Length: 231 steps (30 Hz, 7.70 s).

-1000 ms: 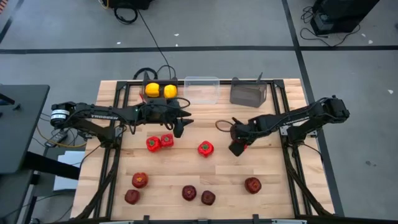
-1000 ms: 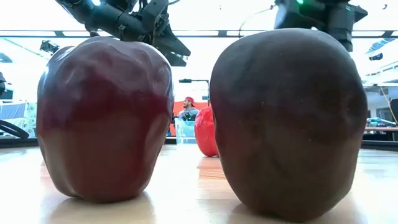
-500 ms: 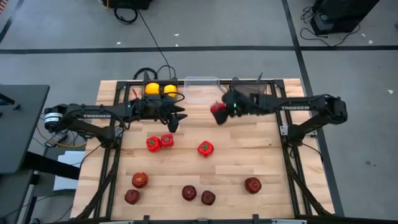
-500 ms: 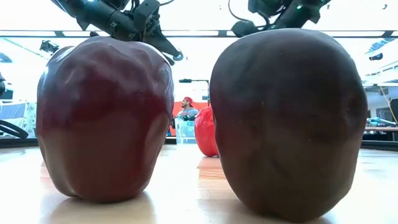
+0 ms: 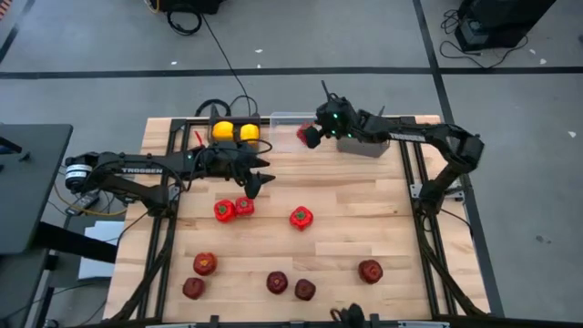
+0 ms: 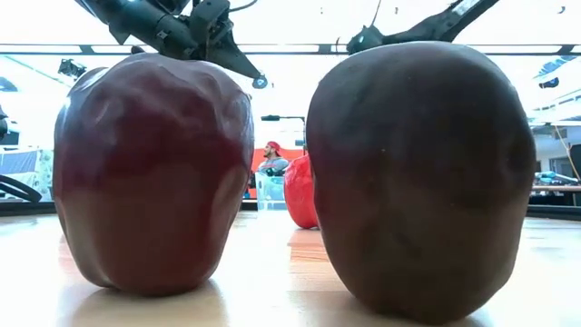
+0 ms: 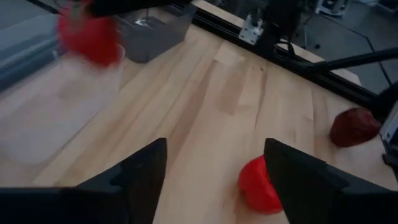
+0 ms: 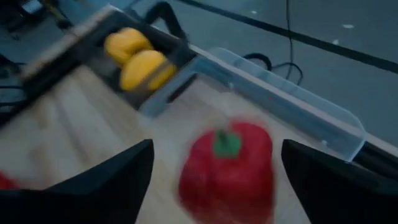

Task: Sort produce into baskets
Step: Put the right red bell pepper into the transparent bin, then put the middle red bell pepper into the transparent bin, then put the left red bell pepper into the transparent bin, then put the red bell pepper into the transparent bin

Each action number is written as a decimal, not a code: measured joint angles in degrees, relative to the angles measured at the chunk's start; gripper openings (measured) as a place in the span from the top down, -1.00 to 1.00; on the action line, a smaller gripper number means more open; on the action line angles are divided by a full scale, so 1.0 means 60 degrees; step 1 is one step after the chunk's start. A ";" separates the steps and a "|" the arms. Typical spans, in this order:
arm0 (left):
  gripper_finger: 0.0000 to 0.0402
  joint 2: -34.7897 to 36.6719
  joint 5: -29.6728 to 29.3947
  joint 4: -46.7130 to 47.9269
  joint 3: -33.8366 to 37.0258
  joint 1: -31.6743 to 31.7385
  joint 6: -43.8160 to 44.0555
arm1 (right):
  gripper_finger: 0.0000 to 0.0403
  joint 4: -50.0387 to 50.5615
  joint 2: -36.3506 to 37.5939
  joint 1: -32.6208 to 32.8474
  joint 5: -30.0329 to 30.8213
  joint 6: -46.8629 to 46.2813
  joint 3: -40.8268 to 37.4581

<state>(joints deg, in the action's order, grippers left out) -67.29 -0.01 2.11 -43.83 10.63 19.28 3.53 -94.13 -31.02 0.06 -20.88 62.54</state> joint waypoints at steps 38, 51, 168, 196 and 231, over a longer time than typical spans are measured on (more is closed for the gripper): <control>-0.85 -0.0025 0.0143 0.4776 0.0666 -0.1599 -0.2079 | -0.93 0.1541 0.0565 0.1507 -0.2171 0.0476 0.1145; -0.48 -0.0608 -0.0316 0.2882 0.1679 -0.1589 -0.1824 | -0.80 0.1742 0.0565 0.2357 -0.2204 -0.0495 0.1141; -0.92 -0.0551 0.0223 0.8238 0.0100 -0.1811 0.2922 | -0.67 0.3173 0.4605 0.3994 0.3727 -0.2363 0.0252; -0.57 -0.1331 -0.1599 0.3063 -0.2039 0.2098 0.0391 | -0.67 0.4664 0.4609 0.4045 0.2212 -0.2573 0.0252; -0.97 -0.7599 -0.1677 0.8110 -0.9002 0.3166 -0.3987 | -0.67 0.5067 0.4660 0.4158 0.1316 -0.3133 0.0256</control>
<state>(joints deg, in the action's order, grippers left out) -112.88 -10.07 50.77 -97.85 29.63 -4.64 33.93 -66.17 -6.07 7.95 -39.68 64.07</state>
